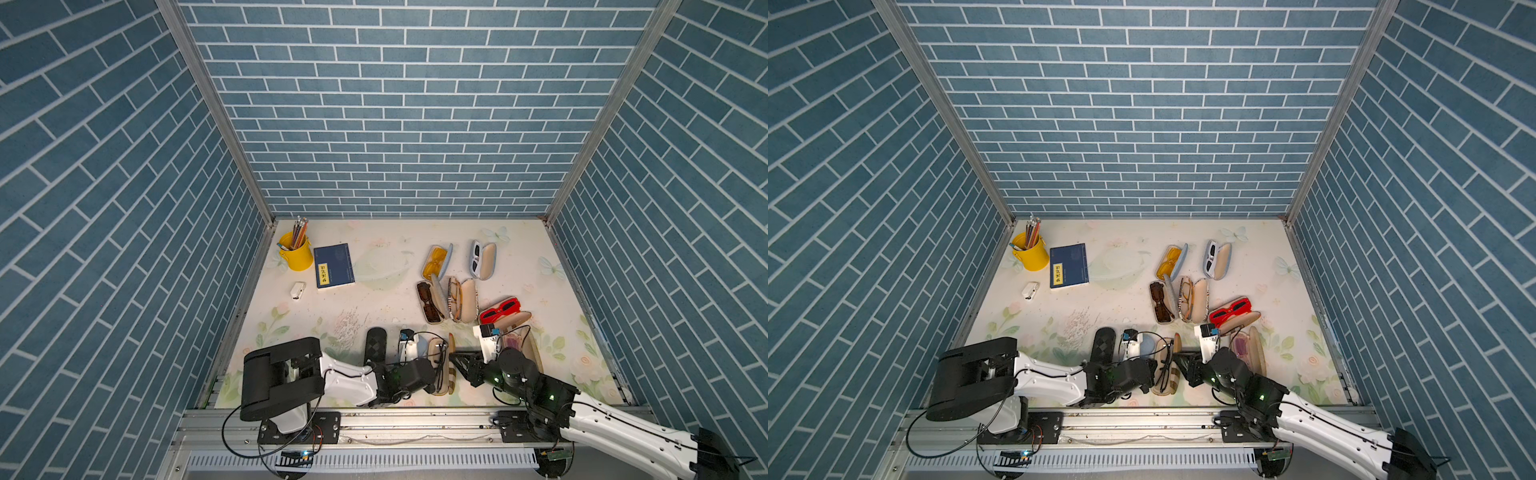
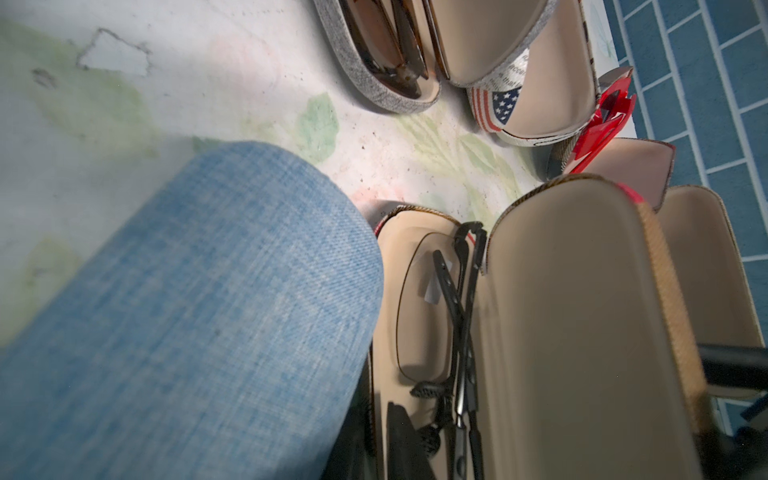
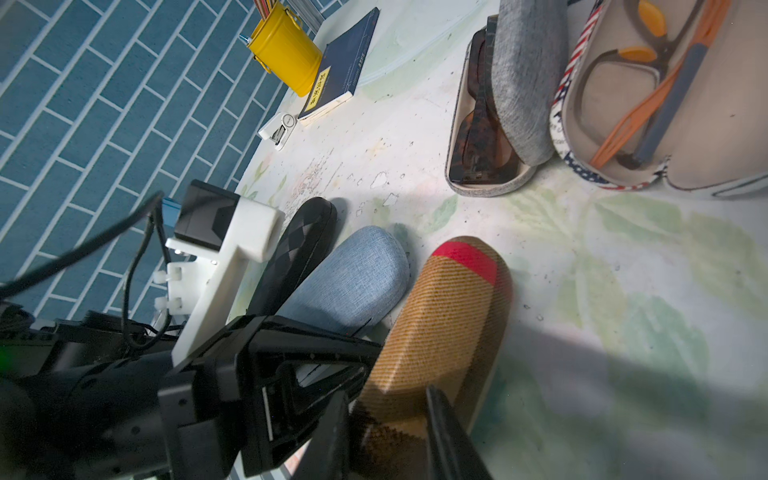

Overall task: Close the glasses case
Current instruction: Close the glasses case at the center of the board.

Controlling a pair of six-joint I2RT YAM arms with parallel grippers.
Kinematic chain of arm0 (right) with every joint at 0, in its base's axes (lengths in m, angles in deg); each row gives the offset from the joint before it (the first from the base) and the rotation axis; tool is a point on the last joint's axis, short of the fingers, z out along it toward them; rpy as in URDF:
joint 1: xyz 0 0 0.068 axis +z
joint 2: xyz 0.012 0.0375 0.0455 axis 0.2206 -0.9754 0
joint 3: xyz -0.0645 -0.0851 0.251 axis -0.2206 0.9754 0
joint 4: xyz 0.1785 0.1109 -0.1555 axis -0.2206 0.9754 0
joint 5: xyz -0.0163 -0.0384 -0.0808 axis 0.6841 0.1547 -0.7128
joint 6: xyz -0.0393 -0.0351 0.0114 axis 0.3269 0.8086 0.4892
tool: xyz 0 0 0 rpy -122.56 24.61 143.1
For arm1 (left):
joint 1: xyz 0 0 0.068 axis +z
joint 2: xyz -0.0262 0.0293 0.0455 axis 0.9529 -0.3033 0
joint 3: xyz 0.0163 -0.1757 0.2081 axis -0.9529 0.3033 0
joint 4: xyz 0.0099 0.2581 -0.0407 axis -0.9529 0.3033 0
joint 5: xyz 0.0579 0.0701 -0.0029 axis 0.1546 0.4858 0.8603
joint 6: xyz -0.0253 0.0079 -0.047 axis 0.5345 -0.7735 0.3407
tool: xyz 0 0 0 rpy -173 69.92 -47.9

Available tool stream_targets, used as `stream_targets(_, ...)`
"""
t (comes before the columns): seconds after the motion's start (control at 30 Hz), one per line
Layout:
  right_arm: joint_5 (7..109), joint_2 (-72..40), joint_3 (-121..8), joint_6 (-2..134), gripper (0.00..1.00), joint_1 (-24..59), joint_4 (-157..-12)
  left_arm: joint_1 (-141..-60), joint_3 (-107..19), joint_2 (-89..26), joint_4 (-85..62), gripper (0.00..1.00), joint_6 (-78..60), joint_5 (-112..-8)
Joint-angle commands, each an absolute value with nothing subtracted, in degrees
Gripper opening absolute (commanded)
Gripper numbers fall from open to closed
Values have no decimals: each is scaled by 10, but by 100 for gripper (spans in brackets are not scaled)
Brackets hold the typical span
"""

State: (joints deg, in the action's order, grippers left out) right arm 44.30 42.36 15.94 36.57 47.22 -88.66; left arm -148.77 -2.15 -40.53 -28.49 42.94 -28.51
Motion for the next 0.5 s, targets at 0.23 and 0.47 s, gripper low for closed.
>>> stream_targets(0.23, 442, 396, 169, 350, 30, 491, -909, -1491, -14, -418, -294, 12, 432, -278)
stream_targets(0.47, 437, 383, 169, 349, 30, 497, -921, -1492, -14, -423, -300, 11, 432, -279)
